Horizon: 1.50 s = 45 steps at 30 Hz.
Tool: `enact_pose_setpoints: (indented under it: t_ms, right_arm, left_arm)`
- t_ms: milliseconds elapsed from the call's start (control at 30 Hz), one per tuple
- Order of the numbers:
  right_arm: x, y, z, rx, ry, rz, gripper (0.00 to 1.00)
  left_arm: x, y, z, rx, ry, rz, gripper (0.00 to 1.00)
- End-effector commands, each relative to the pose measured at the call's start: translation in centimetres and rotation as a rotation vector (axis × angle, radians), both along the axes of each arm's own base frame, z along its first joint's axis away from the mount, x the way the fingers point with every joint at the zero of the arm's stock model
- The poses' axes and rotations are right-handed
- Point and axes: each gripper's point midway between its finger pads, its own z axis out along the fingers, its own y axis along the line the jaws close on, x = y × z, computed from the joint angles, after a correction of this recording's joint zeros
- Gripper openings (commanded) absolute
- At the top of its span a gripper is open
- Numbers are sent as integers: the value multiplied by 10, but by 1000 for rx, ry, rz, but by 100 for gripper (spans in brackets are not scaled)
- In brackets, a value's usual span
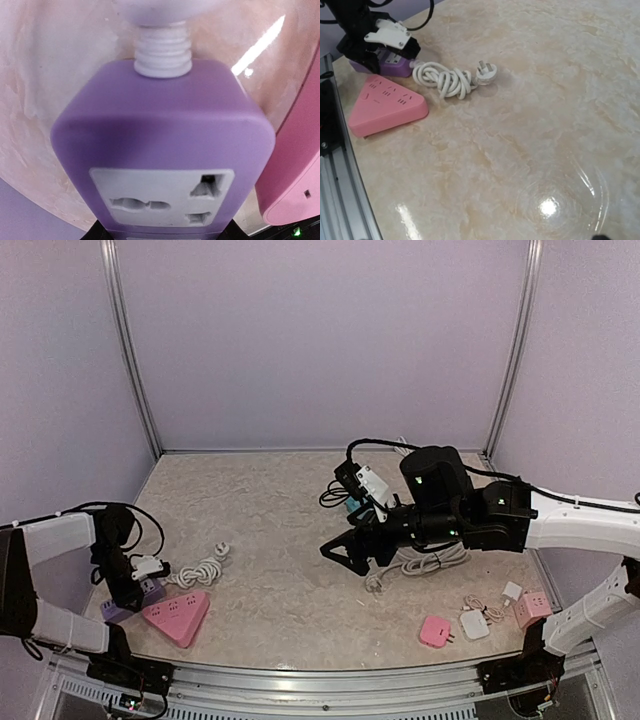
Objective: Insert the plug
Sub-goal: Pick up the socket from the center of the board, then place the socket at the center of the board.
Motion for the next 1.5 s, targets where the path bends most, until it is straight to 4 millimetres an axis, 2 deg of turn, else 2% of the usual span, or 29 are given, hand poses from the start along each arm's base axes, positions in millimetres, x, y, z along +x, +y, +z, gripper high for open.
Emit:
enact_pose_setpoints:
  t_ms: [0,267,367,400,600,733,833,933,1067,1233,1367,1467]
  right_arm:
    - [-5,0,-1,5,7,5,95]
    - [-6,-3,-3,3,17,-3,94]
    - [-6,-5,-2,6,14,-6,94]
    - [-6,-6,-1,6,13,-8,94]
    - [-4,-13,7,21,4,-41,95]
    - [1,-34,13,28,5,-135,95]
    - [5,-61,26,60,2,-240,94]
    - [6,-89,39,110,4,-335,94]
    - [1,-113,50,186,16,-393,94]
    - [0,-120,47,190,25,-415,94]
    - [6,-116,38,123,31,-434,94]
    - [16,-118,30,71,25,-498,97]
  left_arm:
    - [45,3,21,-41,-178,53,0]
    - [80,9,71,-37,-304,90,0]
    - [91,-3,93,-39,-350,69,0]
    - [94,-14,101,-44,-364,38,0]
    - [105,-126,157,-202,-432,-213,0]
    - [118,-184,164,-248,-399,-292,0]
    - [116,-231,157,-219,-379,-432,0]
    - [95,-278,138,-227,-291,-553,0]
    - [69,-317,101,-239,-167,-628,0]
    - [48,-338,54,-209,-51,-658,0]
    - [40,-337,27,-182,9,-658,0]
    - [38,-333,17,-164,32,-660,11]
